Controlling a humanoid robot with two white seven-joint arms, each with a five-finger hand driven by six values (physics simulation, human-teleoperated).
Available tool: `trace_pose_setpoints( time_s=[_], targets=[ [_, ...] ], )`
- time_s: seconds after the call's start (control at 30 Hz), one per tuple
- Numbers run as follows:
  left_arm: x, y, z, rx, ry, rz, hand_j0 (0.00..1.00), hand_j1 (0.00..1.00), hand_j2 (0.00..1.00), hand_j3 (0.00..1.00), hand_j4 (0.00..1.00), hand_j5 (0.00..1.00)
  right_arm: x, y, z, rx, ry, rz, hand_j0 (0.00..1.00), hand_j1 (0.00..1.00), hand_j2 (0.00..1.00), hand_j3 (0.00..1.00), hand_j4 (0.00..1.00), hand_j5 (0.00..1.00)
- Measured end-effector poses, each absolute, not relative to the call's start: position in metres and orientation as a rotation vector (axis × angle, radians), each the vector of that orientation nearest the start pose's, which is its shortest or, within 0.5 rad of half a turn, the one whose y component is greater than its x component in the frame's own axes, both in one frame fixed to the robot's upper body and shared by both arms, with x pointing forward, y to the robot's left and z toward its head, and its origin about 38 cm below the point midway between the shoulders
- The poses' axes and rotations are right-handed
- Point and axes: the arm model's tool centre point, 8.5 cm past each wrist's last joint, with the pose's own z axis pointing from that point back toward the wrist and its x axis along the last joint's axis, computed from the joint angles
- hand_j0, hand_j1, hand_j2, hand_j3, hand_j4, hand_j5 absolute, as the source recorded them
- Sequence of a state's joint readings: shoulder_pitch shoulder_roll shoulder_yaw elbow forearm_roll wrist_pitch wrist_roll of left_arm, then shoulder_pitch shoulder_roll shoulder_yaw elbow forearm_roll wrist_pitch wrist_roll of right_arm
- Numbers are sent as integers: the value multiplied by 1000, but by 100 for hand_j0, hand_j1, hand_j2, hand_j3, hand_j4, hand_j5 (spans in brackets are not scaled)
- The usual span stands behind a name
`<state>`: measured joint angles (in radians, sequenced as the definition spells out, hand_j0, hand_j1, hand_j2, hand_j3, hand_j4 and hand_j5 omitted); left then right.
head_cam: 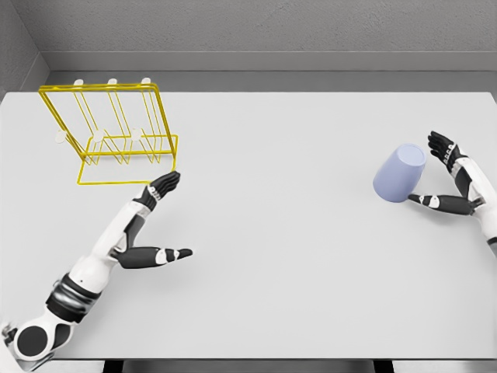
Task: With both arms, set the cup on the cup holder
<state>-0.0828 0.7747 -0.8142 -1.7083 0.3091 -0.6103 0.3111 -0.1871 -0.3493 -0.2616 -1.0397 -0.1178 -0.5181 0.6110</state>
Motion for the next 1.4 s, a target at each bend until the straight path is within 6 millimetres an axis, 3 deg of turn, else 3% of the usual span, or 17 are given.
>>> trace_pose_setpoints(
  time_s=[1.4],
  targets=[
    [287, 251, 91, -271, -1845, -591, 100, 100, 100, 100, 100, 100, 388, -405, 63, -11, -1689, 527, 100, 100, 100, 100, 100, 100]
  ],
)
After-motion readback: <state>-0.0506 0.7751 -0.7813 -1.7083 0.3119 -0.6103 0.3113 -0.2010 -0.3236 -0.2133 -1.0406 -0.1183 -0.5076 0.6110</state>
